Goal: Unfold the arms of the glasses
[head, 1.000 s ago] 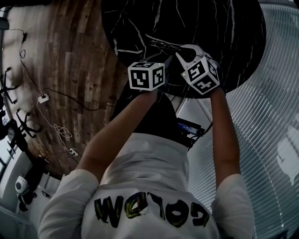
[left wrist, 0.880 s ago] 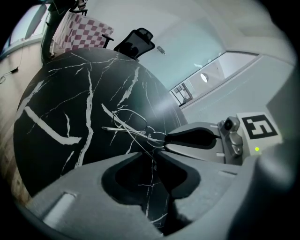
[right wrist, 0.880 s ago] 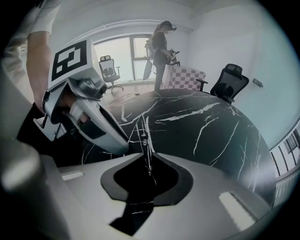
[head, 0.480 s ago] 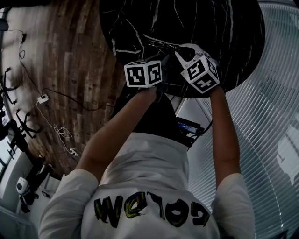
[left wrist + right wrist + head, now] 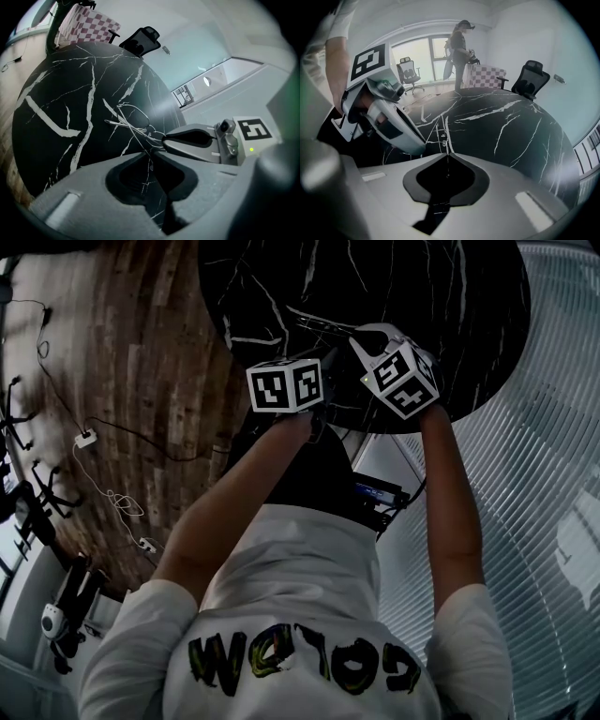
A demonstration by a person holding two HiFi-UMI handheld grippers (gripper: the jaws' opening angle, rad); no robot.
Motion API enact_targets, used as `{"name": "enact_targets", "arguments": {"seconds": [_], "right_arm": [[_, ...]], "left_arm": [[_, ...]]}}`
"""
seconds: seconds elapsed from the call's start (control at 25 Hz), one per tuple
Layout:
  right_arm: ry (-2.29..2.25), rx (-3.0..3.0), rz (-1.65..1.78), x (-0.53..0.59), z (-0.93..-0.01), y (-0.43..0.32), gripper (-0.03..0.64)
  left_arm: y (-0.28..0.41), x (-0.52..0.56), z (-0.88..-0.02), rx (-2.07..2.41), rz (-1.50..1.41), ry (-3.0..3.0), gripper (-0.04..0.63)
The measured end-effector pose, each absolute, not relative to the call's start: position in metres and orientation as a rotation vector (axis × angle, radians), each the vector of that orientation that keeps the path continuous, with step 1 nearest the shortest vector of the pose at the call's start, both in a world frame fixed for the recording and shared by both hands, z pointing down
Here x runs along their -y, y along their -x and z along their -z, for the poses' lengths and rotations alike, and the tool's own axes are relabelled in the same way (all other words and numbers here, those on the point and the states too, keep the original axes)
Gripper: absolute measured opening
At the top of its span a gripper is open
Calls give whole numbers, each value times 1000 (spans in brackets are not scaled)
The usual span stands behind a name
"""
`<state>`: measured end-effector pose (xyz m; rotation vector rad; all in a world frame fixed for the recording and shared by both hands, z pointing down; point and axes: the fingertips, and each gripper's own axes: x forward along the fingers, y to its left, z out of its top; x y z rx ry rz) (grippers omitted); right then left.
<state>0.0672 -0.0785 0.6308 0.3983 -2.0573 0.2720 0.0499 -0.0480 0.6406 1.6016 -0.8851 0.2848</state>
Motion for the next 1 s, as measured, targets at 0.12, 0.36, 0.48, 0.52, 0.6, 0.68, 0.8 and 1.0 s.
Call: {"name": "enact_targets", "arguments": {"seconds": [0.12, 0.36, 0.48, 0.52, 0.6, 0.68, 0.8, 1.0], "right_arm": [[-401, 2054, -271, 78, -629, -67, 3], [-403, 2050, -275, 78, -630, -67, 2], [-403, 2046, -278, 78, -631, -68, 2], [-402, 2046, -278, 78, -631, -68, 2], [-401, 2043, -279, 78, -631, -69, 2], [-403, 2041, -279, 78, -631, -70, 2], [-404, 2038, -278, 78, -631, -71, 2], [-399, 2035, -275, 76, -631, -71, 2]], "left_arm": [[-47, 47, -638, 881, -293, -1610, 49], [-45, 45, -637, 863, -305, -1626, 41], [-42, 45, -637, 857, -304, -1630, 35], [-42, 44, -637, 853, -305, -1632, 34], [-41, 43, -635, 844, -309, -1632, 32], [-41, 43, -633, 837, -311, -1634, 28], [-39, 41, -633, 828, -314, -1638, 26], [-38, 39, -632, 813, -319, -1637, 23]]}}
